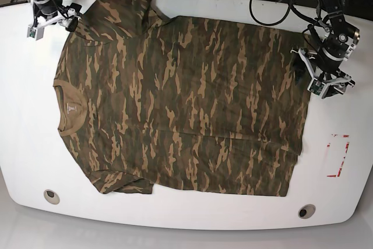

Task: Layout the t-shirt on the table in an organized manner, then fold the t-shirt properly
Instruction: 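Release the shirt and move both grippers to the shirt's hem corners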

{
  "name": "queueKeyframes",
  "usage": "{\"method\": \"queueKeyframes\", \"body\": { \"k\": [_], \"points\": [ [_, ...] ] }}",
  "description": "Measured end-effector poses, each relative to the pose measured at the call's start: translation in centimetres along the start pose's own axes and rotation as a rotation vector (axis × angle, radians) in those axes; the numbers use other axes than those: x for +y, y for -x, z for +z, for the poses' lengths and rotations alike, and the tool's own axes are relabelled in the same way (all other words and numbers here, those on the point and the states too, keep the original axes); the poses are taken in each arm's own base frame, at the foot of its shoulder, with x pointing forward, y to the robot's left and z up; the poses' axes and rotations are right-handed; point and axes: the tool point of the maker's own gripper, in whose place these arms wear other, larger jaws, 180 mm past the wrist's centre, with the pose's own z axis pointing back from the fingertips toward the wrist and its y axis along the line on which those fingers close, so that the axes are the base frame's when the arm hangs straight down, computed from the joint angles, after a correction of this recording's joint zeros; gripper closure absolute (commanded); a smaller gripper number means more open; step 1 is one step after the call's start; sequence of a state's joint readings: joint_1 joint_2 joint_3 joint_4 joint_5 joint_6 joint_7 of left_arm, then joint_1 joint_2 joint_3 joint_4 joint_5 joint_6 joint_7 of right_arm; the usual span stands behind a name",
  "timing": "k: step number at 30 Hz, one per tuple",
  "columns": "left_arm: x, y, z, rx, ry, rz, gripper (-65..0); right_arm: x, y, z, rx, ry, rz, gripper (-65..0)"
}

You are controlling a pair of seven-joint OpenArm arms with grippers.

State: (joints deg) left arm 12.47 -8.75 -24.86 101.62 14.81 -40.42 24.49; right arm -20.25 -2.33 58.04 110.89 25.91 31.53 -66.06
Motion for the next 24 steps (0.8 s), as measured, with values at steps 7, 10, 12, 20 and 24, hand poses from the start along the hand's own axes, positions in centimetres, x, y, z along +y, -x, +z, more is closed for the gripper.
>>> {"method": "queueKeyframes", "body": {
  "k": [7, 10, 12, 20, 24],
  "points": [
    [0.1, 0.0, 0.0, 0.002, -0.003, -0.002, -45.0, -0.1, 1.0, 0.1, 0.030, 0.005, -0.018, -39.1],
    [0.1, 0.0, 0.0, 0.002, -0.002, -0.003, -45.0, 0.1, 1.4, 0.1, 0.036, -0.001, -0.025, -39.1],
    [0.1, 0.0, 0.0, 0.002, -0.002, -0.002, -45.0, 0.3, 1.9, 0.1, 0.046, -0.005, -0.033, -39.1],
    [0.1, 0.0, 0.0, 0.001, -0.002, -0.002, -45.0, 1.5, 4.4, 0.0, 0.099, -0.030, -0.062, -39.1],
    [0.1, 0.0, 0.0, 0.002, -0.002, -0.003, -45.0, 2.7, 4.8, -0.3, 0.121, -0.061, -0.034, -39.1]
  ]
}}
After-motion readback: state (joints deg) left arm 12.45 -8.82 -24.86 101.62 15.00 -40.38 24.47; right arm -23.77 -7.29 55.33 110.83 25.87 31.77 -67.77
